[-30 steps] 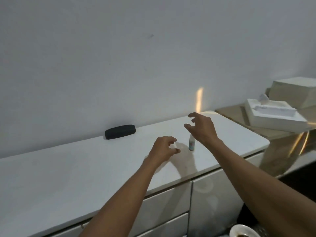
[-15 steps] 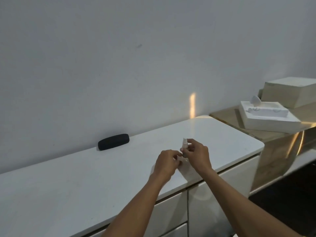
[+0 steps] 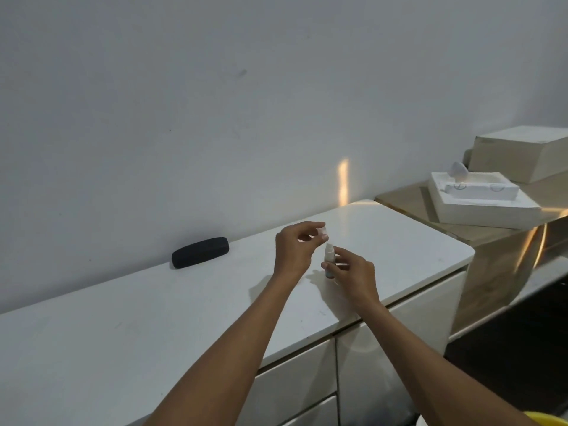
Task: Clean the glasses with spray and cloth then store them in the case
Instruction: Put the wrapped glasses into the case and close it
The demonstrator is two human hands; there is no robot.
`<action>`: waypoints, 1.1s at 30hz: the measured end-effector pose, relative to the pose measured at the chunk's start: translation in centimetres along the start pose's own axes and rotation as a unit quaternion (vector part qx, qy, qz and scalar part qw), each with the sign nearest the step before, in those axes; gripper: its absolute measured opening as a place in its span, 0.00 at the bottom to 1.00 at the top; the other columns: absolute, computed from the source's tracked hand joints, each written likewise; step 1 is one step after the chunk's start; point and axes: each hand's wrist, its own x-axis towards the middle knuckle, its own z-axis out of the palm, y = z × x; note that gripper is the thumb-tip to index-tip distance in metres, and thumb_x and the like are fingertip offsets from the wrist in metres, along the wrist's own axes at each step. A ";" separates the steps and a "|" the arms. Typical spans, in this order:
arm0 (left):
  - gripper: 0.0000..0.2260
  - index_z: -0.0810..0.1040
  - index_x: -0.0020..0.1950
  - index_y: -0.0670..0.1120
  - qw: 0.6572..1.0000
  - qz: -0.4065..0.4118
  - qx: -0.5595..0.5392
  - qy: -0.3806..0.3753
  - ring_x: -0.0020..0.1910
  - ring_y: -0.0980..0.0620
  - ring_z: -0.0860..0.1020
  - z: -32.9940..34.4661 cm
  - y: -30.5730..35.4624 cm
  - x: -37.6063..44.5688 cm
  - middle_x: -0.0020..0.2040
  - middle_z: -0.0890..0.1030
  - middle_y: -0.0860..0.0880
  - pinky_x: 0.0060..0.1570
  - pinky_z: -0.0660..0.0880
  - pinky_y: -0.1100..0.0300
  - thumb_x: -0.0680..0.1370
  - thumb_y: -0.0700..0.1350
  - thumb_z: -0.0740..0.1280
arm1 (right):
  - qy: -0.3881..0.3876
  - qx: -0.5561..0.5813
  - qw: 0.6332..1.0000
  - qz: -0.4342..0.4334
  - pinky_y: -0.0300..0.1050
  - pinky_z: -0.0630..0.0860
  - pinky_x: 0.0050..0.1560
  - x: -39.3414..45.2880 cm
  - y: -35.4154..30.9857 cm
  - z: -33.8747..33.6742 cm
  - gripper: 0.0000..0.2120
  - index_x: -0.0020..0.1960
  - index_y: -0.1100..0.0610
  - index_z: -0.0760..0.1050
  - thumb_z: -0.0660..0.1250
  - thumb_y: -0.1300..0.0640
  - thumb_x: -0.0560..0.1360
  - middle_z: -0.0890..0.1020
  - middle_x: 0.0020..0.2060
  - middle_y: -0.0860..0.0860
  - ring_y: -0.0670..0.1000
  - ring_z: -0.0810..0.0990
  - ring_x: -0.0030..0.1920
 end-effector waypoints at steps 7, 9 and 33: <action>0.10 0.88 0.52 0.48 0.999 -0.009 0.042 -0.031 0.41 0.59 0.83 1.4 -1.5 -0.2 0.46 0.87 0.54 0.43 0.76 0.71 0.73 0.38 0.76 | -0.011 0.009 1.000 -0.011 0.41 0.82 0.50 0.2 0.4 -0.2 0.16 0.63 0.47 0.83 0.75 0.53 0.76 0.88 0.48 0.48 0.38 0.85 0.41; 0.09 0.88 0.53 0.48 0.999 -0.021 0.028 -0.035 0.44 0.54 0.85 1.6 -2.0 -0.5 0.45 0.87 0.51 0.46 0.79 0.65 0.74 0.38 0.75 | -0.014 0.009 1.000 -0.017 0.45 0.83 0.52 0.2 0.5 -0.1 0.15 0.62 0.46 0.84 0.75 0.54 0.76 0.88 0.47 0.47 0.38 0.86 0.42; 0.31 0.66 0.77 0.45 0.946 -0.110 0.303 0.013 0.75 0.45 0.68 -7.3 -7.7 -1.1 0.75 0.72 0.44 0.73 0.66 0.51 0.81 0.61 0.64 | -0.037 -0.029 0.998 -0.036 0.38 0.76 0.40 1.2 -2.6 2.4 0.11 0.55 0.50 0.79 0.74 0.60 0.75 0.84 0.40 0.41 0.35 0.84 0.35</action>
